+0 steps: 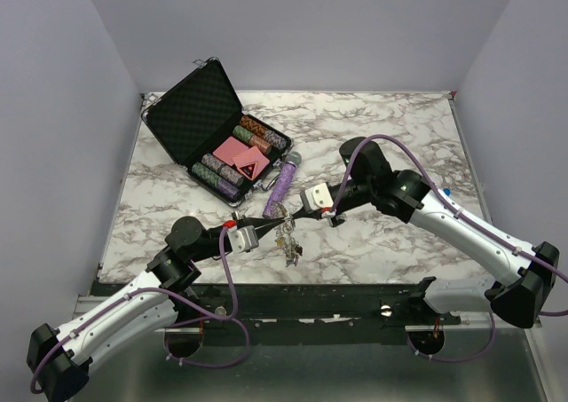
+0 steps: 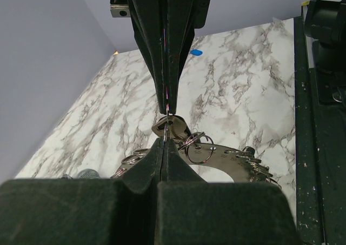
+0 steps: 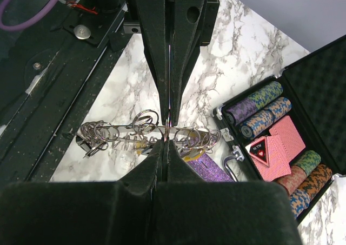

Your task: Put the keys on the keyring

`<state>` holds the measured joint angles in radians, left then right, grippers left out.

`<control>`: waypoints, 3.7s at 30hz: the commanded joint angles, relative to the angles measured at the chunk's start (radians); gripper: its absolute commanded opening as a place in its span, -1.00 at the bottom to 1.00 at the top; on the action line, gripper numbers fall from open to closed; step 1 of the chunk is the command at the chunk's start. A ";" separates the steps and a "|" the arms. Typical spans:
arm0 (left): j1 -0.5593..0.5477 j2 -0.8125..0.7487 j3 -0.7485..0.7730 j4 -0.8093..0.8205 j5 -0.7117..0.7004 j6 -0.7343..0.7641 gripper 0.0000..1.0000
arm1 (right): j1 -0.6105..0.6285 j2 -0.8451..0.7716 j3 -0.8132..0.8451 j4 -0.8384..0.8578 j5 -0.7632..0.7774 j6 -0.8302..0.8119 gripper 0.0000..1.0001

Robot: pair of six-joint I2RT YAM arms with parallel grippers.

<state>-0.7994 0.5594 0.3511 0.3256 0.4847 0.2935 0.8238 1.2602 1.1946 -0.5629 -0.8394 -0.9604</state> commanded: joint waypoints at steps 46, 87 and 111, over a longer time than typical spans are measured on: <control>0.002 -0.015 0.002 0.099 0.057 -0.024 -1.00 | 0.020 -0.007 -0.026 0.043 0.006 0.081 -0.99; 0.002 0.020 0.057 -0.003 0.034 -0.022 -1.00 | 0.041 0.036 0.043 0.017 0.017 0.167 -0.99; 0.000 0.040 0.084 -0.060 -0.001 -0.014 -1.00 | 0.057 0.079 0.100 -0.015 0.036 0.221 -0.99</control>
<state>-0.7948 0.6003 0.3874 0.2405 0.4973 0.2695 0.8631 1.3243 1.2575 -0.5858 -0.7956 -0.7563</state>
